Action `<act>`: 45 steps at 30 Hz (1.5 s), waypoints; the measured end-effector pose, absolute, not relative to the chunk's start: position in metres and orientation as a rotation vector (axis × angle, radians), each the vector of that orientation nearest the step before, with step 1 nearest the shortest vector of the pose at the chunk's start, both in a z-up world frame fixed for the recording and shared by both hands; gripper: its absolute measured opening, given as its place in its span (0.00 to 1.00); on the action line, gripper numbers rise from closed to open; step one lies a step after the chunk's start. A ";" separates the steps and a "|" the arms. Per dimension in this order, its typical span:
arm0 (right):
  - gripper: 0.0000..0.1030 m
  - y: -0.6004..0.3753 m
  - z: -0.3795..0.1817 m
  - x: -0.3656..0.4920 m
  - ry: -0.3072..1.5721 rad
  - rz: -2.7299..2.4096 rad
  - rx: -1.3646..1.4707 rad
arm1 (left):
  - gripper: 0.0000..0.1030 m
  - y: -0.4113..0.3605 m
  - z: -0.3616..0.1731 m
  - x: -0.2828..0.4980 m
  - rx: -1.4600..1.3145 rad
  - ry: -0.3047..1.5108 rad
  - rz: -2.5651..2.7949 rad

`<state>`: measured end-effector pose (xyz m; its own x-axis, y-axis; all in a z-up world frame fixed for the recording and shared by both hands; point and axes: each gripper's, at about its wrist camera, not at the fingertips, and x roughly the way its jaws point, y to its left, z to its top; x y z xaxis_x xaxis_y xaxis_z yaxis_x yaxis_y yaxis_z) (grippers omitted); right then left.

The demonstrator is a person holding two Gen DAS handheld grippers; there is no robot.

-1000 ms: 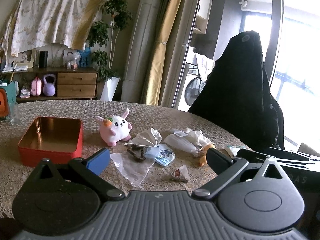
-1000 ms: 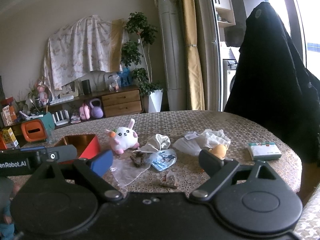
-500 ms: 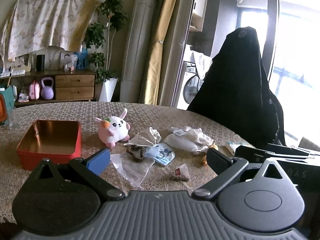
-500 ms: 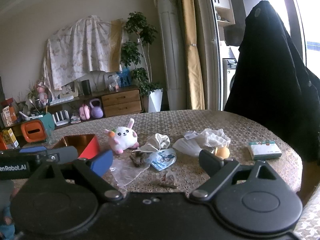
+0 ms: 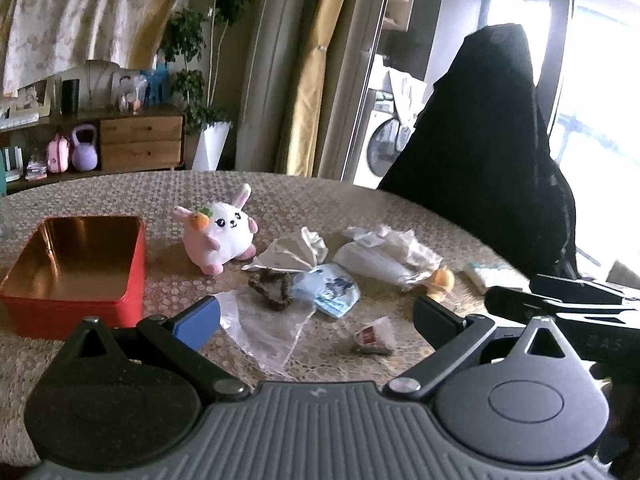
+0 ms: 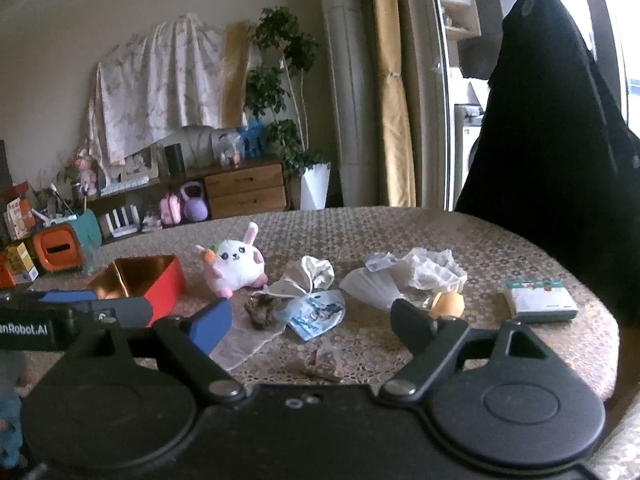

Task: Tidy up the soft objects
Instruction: 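Reach the left gripper to the brown scrunchie and close on it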

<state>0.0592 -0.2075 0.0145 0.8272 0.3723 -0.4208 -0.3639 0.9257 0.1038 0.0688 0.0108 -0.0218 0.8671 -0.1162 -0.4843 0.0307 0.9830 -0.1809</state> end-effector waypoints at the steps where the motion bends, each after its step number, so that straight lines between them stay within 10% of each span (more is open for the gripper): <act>1: 0.83 -0.208 0.012 0.066 0.461 0.398 0.008 | 1.00 0.011 -0.025 0.077 -0.160 0.527 -0.075; 23: 0.56 -0.171 -0.070 0.168 0.668 0.571 -0.224 | 0.94 0.006 -0.107 0.236 -0.047 0.699 -0.053; 36: 0.43 -0.166 -0.094 0.189 0.713 0.594 -0.242 | 0.32 -0.008 -0.135 0.283 0.001 0.752 0.007; 45: 0.38 -0.164 -0.104 0.194 0.740 0.599 -0.232 | 0.11 -0.002 -0.142 0.296 -0.046 0.800 0.023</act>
